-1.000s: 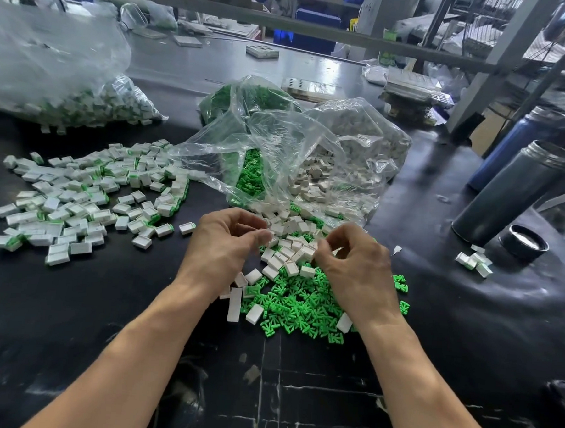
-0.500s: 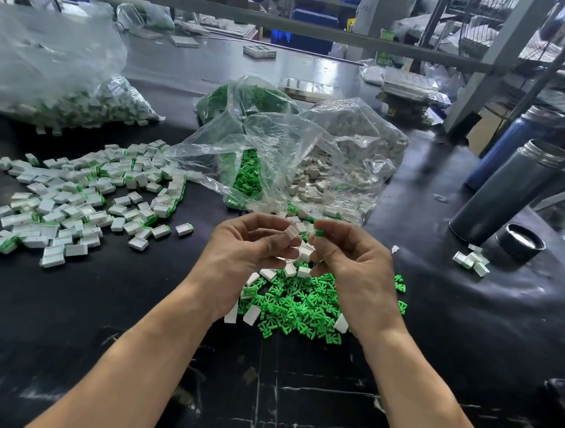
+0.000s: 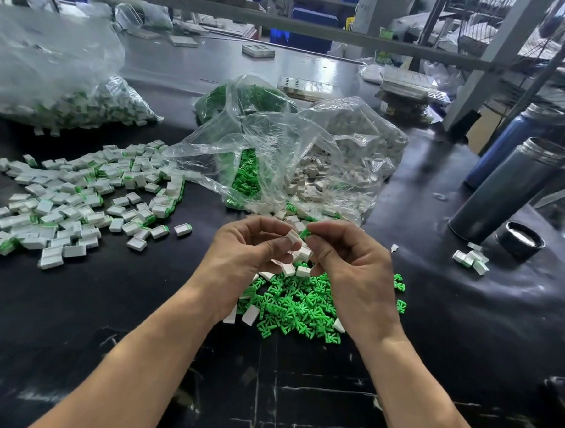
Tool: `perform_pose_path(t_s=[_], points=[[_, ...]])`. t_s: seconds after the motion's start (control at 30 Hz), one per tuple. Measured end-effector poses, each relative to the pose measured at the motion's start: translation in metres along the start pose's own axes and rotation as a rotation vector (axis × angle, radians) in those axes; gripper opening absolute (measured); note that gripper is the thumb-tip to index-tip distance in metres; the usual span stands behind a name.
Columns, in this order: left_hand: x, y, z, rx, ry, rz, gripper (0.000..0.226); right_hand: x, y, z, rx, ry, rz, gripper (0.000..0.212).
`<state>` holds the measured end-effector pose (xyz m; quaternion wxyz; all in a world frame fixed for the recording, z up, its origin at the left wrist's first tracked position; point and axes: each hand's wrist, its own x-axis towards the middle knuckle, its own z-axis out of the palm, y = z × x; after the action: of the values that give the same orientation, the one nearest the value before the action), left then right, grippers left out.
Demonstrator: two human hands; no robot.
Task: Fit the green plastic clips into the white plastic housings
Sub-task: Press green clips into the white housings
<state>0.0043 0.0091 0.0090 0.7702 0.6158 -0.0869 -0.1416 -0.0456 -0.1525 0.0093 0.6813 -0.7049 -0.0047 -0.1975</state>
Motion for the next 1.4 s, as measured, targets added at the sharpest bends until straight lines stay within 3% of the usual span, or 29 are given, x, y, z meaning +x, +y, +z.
perform_pose_path(t_s=[0.2, 0.43, 0.53, 0.67, 0.73, 0.97, 1.17, 1.4], points=[[-0.001, 0.0, 0.002, 0.066, -0.01, 0.033, 0.016, 0.0, 0.005, 0.0, -0.145, -0.01, -0.06, 0.018], [-0.002, -0.001, 0.003, 0.154, 0.001, 0.062, 0.014, 0.003, 0.007, -0.003, -0.476, -0.049, -0.199, 0.015], [-0.002, -0.001, 0.003, 0.163, 0.001, 0.068, 0.013, 0.003, 0.007, -0.004, -0.448, -0.042, -0.151, 0.016], [-0.002, -0.001, 0.004, 0.134, 0.004, 0.086, 0.014, 0.003, 0.004, -0.003, -0.091, 0.006, 0.087, 0.012], [-0.002, -0.002, 0.004, 0.13, -0.004, 0.088, 0.015, 0.003, 0.004, -0.004, -0.071, -0.008, 0.099, 0.006], [-0.002, -0.003, 0.004, 0.201, 0.03, 0.114, 0.009, 0.0, 0.01, 0.0, -0.308, -0.035, 0.028, 0.018], [-0.005, -0.001, 0.005, 0.316, 0.043, 0.2, 0.018, 0.0, 0.008, 0.001, -0.5, -0.031, -0.07, 0.016], [-0.006, 0.0, 0.004, 0.344, 0.025, 0.22, 0.021, -0.001, 0.006, 0.002, -0.516, -0.034, -0.113, 0.012]])
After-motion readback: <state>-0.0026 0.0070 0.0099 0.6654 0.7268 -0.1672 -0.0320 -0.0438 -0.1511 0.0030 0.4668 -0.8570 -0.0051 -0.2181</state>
